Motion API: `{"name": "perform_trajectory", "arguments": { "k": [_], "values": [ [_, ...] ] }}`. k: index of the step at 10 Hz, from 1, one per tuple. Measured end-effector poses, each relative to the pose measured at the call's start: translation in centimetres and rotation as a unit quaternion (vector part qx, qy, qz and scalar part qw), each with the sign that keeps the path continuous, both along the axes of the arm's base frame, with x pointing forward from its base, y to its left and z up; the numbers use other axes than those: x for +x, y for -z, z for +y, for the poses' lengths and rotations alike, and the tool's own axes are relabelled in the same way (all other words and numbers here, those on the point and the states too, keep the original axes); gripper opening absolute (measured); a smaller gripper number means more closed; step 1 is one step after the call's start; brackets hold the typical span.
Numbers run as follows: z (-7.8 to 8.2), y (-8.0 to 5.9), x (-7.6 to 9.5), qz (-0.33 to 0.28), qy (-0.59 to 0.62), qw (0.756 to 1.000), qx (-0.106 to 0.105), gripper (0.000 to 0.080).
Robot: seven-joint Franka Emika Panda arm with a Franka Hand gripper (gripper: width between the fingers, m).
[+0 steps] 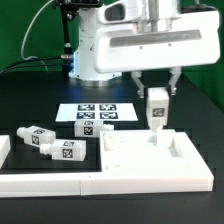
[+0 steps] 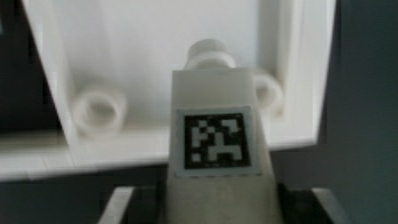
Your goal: Assemble one leg
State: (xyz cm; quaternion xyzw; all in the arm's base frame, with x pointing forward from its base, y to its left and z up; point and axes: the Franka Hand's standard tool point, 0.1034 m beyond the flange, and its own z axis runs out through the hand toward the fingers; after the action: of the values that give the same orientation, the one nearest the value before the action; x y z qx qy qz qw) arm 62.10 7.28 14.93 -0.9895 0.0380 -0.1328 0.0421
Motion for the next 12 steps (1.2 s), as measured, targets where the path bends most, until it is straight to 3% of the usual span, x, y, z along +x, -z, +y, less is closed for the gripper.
{"name": "perform_trajectory", "arguments": {
  "k": [2,4,6,7,9,12],
  "values": [
    [1.5,0.0,0.6,-0.104,0.0,0.995,-0.003,0.0287],
    [1.2,0.2,0.4,-0.167,0.008,0.986,-0.006,0.0287],
    [1.4,0.7,0.2,-0.163,0.003,0.987,-0.008,0.0287],
    [2.3,1.2,0.0,-0.161,-0.011,0.987,-0.013,0.0287],
    [2.5,1.7,1.0,-0.157,-0.036,0.987,-0.03,0.0287],
    [3.0,2.9,1.3,-0.148,-0.039,0.988,-0.03,0.0287]
  ]
}}
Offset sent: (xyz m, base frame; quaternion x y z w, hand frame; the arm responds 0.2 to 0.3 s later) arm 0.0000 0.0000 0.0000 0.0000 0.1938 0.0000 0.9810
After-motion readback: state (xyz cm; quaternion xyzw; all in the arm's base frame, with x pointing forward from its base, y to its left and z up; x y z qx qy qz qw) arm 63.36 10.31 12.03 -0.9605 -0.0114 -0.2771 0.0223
